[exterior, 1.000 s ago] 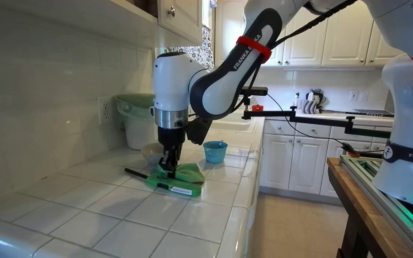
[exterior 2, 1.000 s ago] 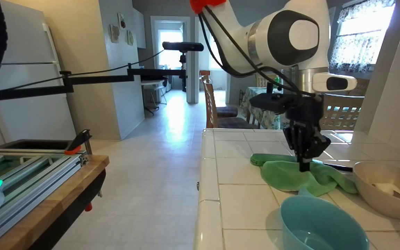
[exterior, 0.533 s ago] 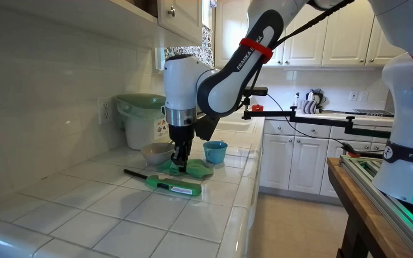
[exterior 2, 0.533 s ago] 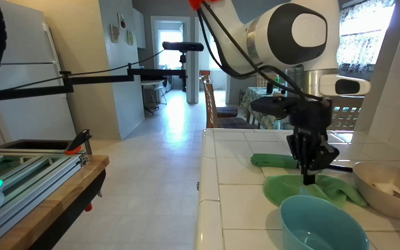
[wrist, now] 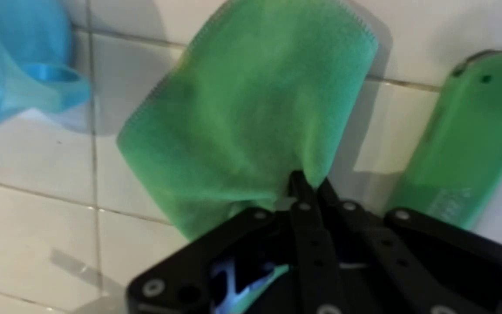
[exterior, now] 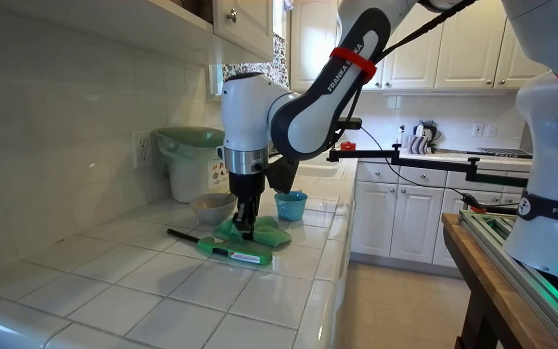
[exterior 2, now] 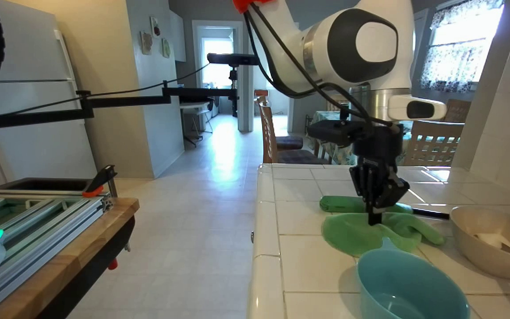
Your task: Use the green towel to wipe the counter.
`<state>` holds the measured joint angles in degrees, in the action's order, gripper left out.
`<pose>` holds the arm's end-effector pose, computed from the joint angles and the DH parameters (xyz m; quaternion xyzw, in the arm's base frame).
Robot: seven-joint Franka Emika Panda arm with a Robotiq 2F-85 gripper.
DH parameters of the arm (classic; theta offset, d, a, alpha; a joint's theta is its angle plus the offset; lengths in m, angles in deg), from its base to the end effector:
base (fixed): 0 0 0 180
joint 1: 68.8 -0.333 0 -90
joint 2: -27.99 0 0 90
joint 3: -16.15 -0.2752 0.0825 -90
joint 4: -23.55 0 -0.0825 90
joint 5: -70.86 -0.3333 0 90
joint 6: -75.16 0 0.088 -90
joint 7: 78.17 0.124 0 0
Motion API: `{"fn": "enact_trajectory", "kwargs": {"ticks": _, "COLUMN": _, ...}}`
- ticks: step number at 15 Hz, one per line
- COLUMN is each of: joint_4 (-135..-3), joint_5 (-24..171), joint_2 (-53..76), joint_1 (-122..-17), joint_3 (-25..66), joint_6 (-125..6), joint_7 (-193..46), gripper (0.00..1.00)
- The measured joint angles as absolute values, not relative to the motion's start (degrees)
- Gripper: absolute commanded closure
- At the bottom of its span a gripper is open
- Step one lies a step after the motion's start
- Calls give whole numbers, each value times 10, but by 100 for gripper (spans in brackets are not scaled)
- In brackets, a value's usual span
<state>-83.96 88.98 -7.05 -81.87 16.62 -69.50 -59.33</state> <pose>0.5721 0.1280 0.1759 0.9925 0.0736 0.0432 0.0873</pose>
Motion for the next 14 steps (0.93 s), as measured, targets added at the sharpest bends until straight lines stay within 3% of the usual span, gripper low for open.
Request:
{"fn": "enact_trajectory", "kwargs": {"ticks": 6, "joint_4": -835, "joint_5": 890, "joint_2": -70, "joint_1": -840, "joint_3": 139, "joint_6": -695, "joint_7": -609, "gripper": 99}}
{"fn": "enact_trajectory", "kwargs": {"ticks": 14, "joint_4": -868, "joint_5": 876, "joint_2": -55, "joint_1": -782, "joint_3": 177, "joint_6": -694, "joint_7": -627, "gripper": 99}}
